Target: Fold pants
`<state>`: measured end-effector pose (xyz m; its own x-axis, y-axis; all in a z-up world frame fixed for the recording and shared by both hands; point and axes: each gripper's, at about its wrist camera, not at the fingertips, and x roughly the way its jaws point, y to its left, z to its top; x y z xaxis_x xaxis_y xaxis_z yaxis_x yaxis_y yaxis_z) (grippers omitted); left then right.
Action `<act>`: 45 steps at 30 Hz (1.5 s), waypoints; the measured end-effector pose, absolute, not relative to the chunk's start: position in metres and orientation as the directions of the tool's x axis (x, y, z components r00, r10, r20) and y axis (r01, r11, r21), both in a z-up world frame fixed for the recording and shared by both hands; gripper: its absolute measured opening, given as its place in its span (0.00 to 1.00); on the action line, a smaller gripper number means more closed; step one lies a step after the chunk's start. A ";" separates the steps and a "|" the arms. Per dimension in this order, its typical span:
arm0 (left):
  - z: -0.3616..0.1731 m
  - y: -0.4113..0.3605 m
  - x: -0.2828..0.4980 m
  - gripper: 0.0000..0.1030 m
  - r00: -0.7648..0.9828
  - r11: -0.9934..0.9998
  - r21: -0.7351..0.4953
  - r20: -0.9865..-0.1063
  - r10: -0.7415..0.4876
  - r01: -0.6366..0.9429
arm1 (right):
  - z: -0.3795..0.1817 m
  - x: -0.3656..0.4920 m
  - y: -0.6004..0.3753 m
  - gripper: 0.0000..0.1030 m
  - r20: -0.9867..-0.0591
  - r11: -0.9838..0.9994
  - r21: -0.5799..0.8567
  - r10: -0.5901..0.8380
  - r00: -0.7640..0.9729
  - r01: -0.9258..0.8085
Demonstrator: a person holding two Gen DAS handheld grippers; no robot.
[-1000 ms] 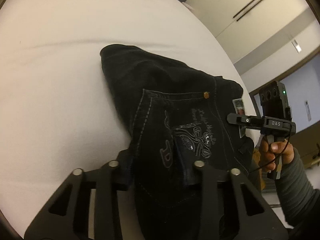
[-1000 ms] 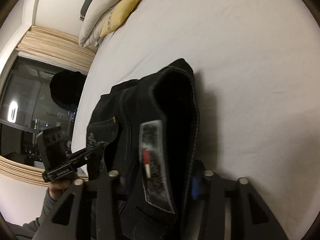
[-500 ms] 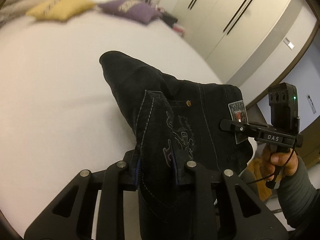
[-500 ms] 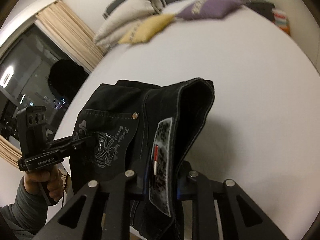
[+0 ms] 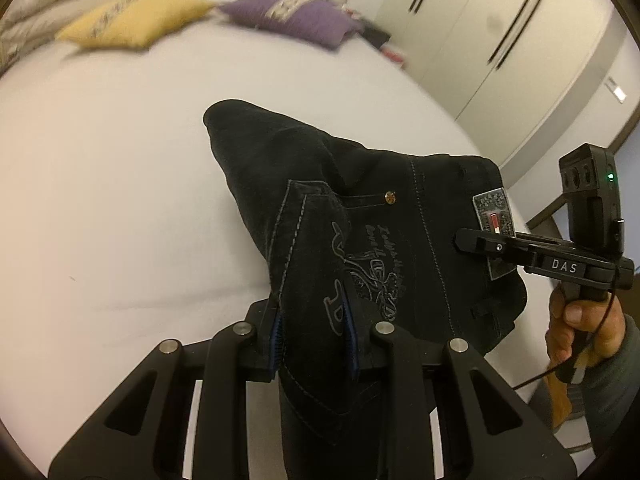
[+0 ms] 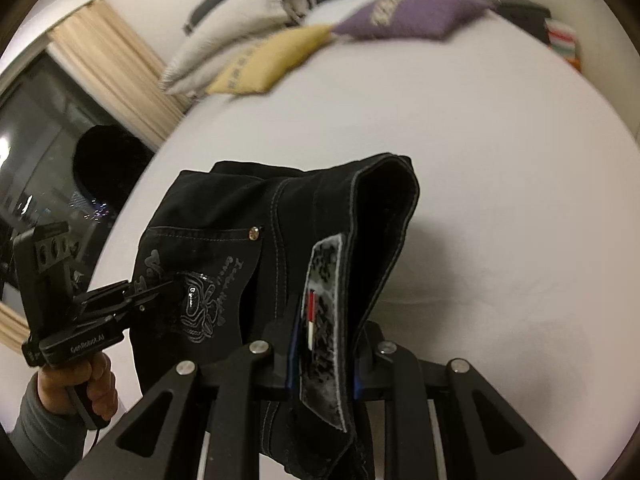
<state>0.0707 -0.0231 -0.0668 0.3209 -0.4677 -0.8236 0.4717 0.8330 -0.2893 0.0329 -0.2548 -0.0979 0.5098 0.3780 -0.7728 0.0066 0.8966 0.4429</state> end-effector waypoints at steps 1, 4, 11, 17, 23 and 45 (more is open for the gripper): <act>-0.081 -0.025 0.073 0.22 0.312 0.842 -0.283 -0.836 -0.451 0.459 | -0.108 0.035 -0.256 0.21 -0.782 0.897 0.442 0.374 0.498 0.020; -0.105 -0.023 0.074 0.32 0.311 0.860 -0.289 -0.844 -0.436 0.420 | -0.132 0.037 -0.263 0.33 -0.797 0.901 0.430 0.353 0.490 0.050; -0.104 0.003 0.067 0.57 0.401 0.892 -0.257 -0.823 -0.403 0.371 | -0.139 0.008 -0.297 0.70 -0.767 0.885 0.461 0.357 0.534 0.071; -0.042 0.033 0.020 0.67 0.675 0.937 -0.075 -0.674 -0.300 0.342 | -0.114 -0.036 -0.309 0.79 -0.779 0.918 0.369 0.221 0.586 0.144; 0.042 0.051 -0.072 0.88 0.868 0.946 0.018 -0.403 -0.289 0.323 | -0.063 -0.069 -0.305 0.86 -0.682 0.903 0.417 0.234 0.693 0.106; 0.145 0.045 -0.188 1.00 0.867 0.996 0.039 -0.495 -0.054 0.085 | 0.158 -0.259 -0.205 1.00 -0.207 0.968 0.020 -0.240 0.949 0.249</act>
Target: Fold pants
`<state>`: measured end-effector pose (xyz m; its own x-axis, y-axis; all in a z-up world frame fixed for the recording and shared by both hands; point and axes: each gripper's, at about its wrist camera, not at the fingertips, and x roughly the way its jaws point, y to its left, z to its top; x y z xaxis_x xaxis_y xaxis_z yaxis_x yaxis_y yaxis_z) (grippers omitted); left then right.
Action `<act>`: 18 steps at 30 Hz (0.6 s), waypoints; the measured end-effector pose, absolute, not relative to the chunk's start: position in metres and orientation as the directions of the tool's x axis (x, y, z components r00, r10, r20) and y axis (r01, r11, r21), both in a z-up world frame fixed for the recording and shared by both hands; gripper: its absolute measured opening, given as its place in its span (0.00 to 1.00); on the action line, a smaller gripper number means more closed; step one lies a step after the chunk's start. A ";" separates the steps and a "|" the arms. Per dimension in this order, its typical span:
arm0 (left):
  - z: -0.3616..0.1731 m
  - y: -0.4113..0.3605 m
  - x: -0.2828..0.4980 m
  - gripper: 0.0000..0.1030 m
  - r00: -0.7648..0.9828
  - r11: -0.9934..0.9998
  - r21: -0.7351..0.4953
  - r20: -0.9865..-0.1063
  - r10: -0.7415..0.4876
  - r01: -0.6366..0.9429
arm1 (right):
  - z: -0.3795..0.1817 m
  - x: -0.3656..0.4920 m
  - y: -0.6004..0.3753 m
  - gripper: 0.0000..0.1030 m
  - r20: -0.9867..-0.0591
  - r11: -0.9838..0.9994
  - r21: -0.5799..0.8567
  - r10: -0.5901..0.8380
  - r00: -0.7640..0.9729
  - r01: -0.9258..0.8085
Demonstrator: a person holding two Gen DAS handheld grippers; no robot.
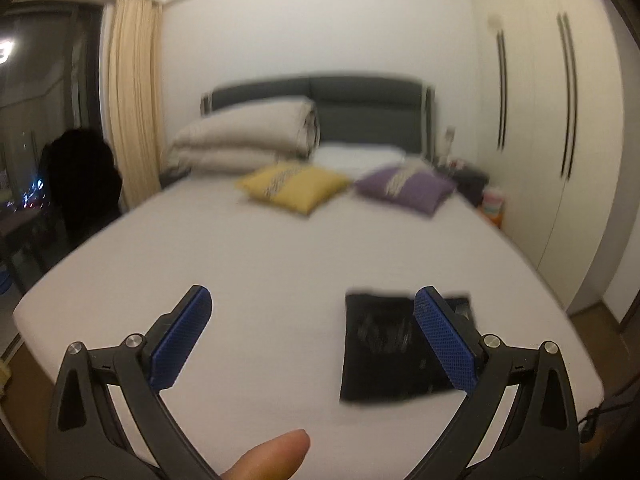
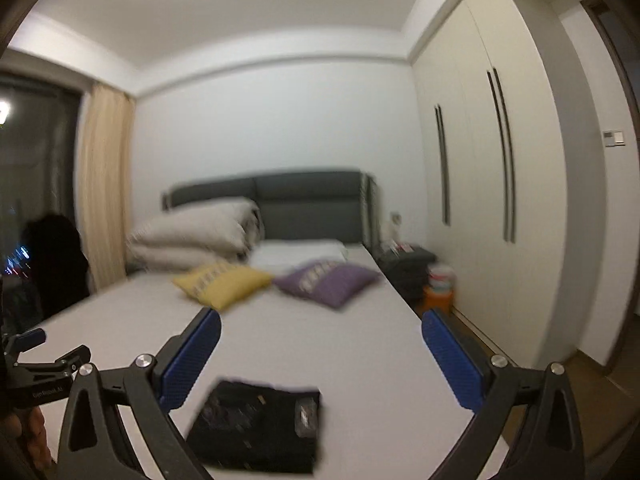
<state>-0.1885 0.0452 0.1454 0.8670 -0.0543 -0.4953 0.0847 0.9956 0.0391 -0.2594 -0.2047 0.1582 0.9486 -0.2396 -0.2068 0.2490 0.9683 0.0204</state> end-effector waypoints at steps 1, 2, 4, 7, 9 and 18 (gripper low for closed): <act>0.134 0.041 -0.179 1.00 0.846 0.996 0.040 -0.531 -0.050 0.084 | 0.153 -0.255 -0.201 1.00 -0.244 0.968 0.019 -0.238 0.940 0.250; 0.125 0.039 -0.175 1.00 0.823 0.996 0.037 -0.566 -0.043 0.078 | 0.145 -0.250 -0.201 1.00 -0.289 0.969 0.022 -0.231 0.929 0.248; 0.105 0.034 -0.169 1.00 0.783 0.996 0.032 -0.620 -0.049 0.088 | 0.129 -0.242 -0.200 1.00 -0.353 0.970 0.031 -0.214 0.911 0.240; 0.081 0.029 -0.163 1.00 0.733 0.996 0.032 -0.678 -0.043 0.088 | 0.106 -0.232 -0.198 1.00 -0.443 0.967 0.035 -0.212 0.871 0.253; 0.068 0.026 -0.160 1.00 0.707 0.996 0.021 -0.705 -0.049 0.090 | 0.095 -0.226 -0.197 1.00 -0.501 0.966 0.052 -0.196 0.843 0.255; 0.033 0.014 -0.140 1.00 0.681 0.996 0.032 -0.732 -0.037 0.088 | 0.060 -0.218 -0.184 1.00 -0.617 0.964 0.014 -0.202 0.761 0.267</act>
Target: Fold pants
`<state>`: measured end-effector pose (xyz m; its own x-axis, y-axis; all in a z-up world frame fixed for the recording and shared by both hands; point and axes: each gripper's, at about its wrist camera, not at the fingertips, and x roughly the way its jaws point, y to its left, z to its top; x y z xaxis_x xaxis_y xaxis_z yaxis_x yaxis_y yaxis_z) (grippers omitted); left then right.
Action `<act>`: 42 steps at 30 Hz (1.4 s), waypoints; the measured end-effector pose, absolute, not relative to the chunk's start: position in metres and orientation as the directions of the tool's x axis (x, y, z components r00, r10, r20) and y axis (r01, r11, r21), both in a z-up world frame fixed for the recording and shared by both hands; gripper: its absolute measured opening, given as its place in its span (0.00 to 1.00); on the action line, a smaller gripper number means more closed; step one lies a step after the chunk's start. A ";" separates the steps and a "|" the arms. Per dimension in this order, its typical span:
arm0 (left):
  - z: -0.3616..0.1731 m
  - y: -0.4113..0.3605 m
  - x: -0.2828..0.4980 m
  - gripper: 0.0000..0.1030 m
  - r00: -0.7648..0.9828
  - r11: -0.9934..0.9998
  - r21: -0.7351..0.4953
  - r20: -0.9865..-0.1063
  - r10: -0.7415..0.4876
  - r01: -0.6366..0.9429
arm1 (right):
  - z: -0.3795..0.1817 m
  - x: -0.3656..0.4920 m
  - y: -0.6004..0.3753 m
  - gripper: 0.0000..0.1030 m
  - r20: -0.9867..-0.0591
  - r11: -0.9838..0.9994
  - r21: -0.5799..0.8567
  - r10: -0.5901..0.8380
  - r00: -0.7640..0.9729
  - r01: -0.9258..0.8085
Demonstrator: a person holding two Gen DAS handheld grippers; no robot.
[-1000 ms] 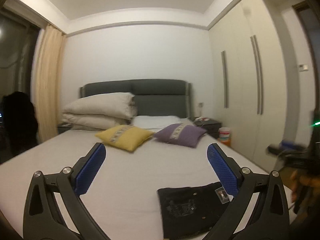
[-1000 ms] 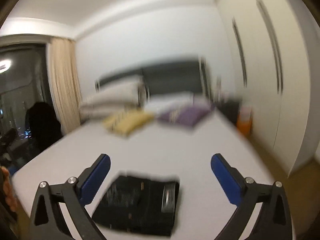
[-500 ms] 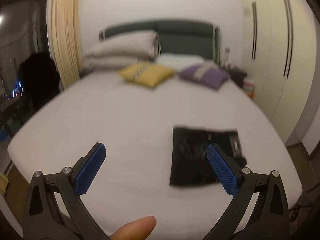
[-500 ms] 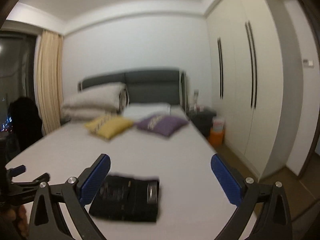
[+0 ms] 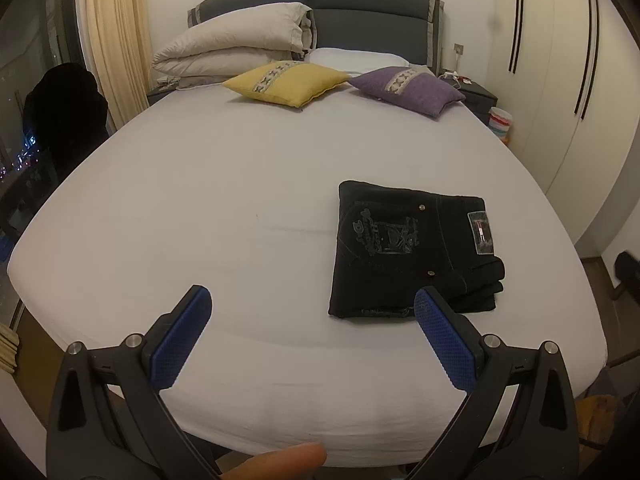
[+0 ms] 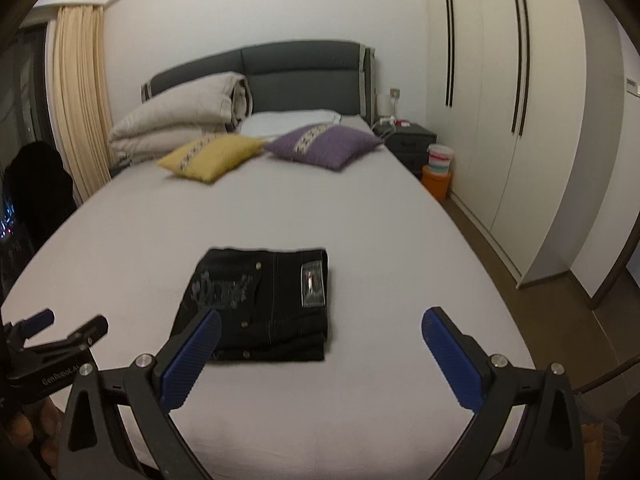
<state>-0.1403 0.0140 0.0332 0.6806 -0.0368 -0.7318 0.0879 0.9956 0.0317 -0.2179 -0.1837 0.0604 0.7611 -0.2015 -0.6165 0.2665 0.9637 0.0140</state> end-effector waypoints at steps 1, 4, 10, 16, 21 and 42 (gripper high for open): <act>0.032 0.014 -0.138 1.00 0.678 0.996 0.032 -0.734 -0.037 0.089 | 0.058 -0.218 -0.182 1.00 -0.625 0.964 0.011 -0.201 0.754 0.266; 0.028 0.013 -0.135 1.00 0.672 0.996 0.031 -0.740 -0.037 0.089 | 0.051 -0.217 -0.179 1.00 -0.642 0.966 0.013 -0.189 0.743 0.257; 0.026 0.013 -0.133 1.00 0.664 0.995 0.035 -0.747 -0.035 0.093 | 0.045 -0.214 -0.176 1.00 -0.660 0.969 0.011 -0.178 0.729 0.247; 0.021 0.012 -0.129 1.00 0.655 0.995 0.040 -0.755 -0.034 0.096 | 0.042 -0.211 -0.176 1.00 -0.672 0.970 0.011 -0.172 0.721 0.242; 0.020 0.010 -0.128 1.00 0.653 0.994 0.041 -0.756 -0.035 0.100 | 0.040 -0.209 -0.175 1.00 -0.677 0.971 0.012 -0.166 0.717 0.237; 0.018 0.008 -0.126 1.00 0.648 0.994 0.042 -0.761 -0.032 0.099 | 0.034 -0.207 -0.172 1.00 -0.685 0.973 0.018 -0.156 0.712 0.230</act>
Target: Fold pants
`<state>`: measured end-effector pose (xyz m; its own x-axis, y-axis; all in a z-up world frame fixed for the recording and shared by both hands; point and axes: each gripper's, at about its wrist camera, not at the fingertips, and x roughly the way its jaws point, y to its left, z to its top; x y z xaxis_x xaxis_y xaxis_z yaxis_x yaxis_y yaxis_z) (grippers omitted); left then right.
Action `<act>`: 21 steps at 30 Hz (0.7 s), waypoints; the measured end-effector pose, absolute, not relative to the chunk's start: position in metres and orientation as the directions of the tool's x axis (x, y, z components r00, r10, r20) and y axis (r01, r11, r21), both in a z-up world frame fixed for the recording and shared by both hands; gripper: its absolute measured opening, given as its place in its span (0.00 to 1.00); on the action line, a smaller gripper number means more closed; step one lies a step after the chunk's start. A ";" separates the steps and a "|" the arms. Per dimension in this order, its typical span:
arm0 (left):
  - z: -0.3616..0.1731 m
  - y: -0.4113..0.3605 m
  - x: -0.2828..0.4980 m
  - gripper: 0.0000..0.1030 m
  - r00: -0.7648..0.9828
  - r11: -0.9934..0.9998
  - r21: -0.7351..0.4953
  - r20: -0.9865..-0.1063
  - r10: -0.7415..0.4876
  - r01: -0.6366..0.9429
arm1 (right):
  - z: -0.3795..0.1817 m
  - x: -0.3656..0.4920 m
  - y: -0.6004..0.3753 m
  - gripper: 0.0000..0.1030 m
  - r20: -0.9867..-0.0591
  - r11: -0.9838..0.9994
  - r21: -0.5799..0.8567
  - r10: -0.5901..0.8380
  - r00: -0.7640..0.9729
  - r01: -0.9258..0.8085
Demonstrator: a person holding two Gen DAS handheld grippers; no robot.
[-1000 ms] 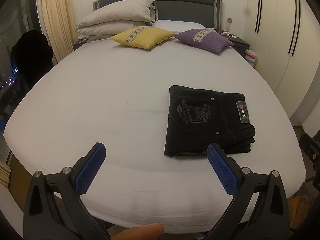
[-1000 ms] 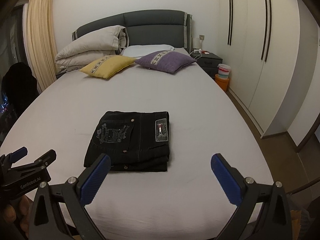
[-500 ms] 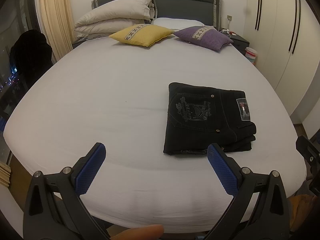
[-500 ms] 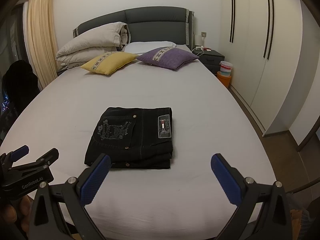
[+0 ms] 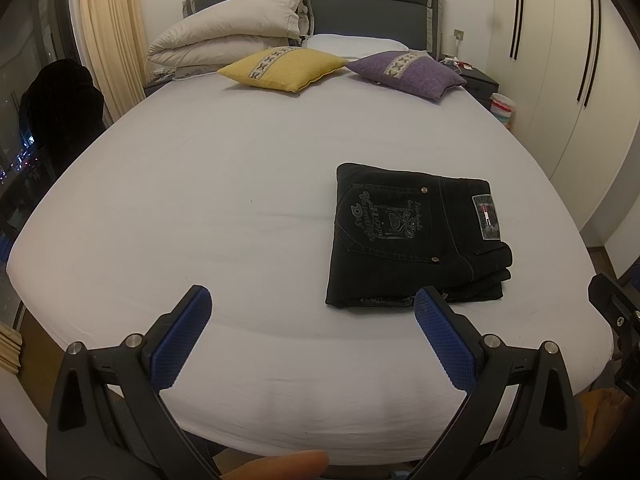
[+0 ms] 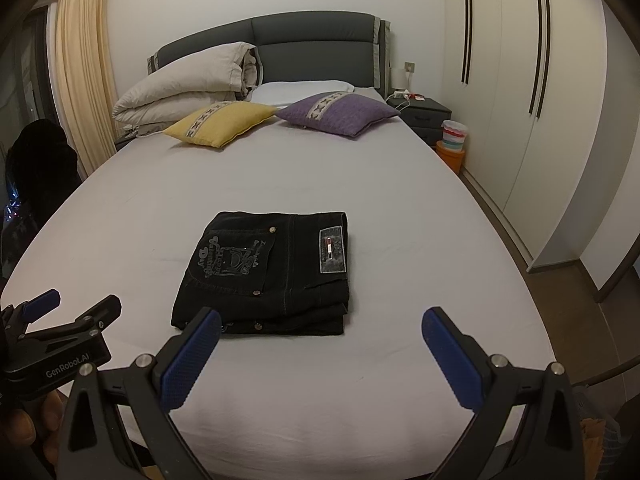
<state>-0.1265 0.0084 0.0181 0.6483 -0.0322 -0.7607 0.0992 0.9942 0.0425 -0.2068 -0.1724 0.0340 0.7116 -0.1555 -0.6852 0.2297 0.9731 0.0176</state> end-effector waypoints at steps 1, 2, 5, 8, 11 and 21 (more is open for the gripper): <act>0.018 0.009 -0.127 1.00 0.648 0.994 0.042 -0.761 -0.032 0.098 | 0.034 -0.207 -0.172 1.00 -0.685 0.973 0.017 -0.156 0.711 0.230; 0.018 0.009 -0.127 1.00 0.648 0.994 0.042 -0.761 -0.032 0.098 | 0.034 -0.207 -0.172 1.00 -0.685 0.973 0.017 -0.156 0.711 0.230; 0.017 0.008 -0.127 1.00 0.647 0.994 0.043 -0.762 -0.031 0.099 | 0.034 -0.207 -0.172 1.00 -0.686 0.973 0.018 -0.155 0.710 0.229; 0.016 0.007 -0.127 1.00 0.646 0.994 0.043 -0.763 -0.031 0.099 | 0.030 -0.207 -0.169 1.00 -0.689 0.974 0.018 -0.152 0.708 0.227; 0.014 0.007 -0.128 1.00 0.645 0.994 0.043 -0.764 -0.031 0.098 | 0.028 -0.207 -0.167 1.00 -0.690 0.974 0.019 -0.150 0.708 0.225; 0.013 0.007 -0.128 1.00 0.642 0.994 0.042 -0.766 -0.031 0.099 | 0.025 -0.209 -0.164 1.00 -0.693 0.974 0.022 -0.147 0.706 0.224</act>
<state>-0.1282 0.0068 0.0131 0.6424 -0.0313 -0.7657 0.0990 0.9942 0.0424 -0.2086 -0.1645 0.0248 0.7061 -0.1466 -0.6928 0.2237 0.9744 0.0218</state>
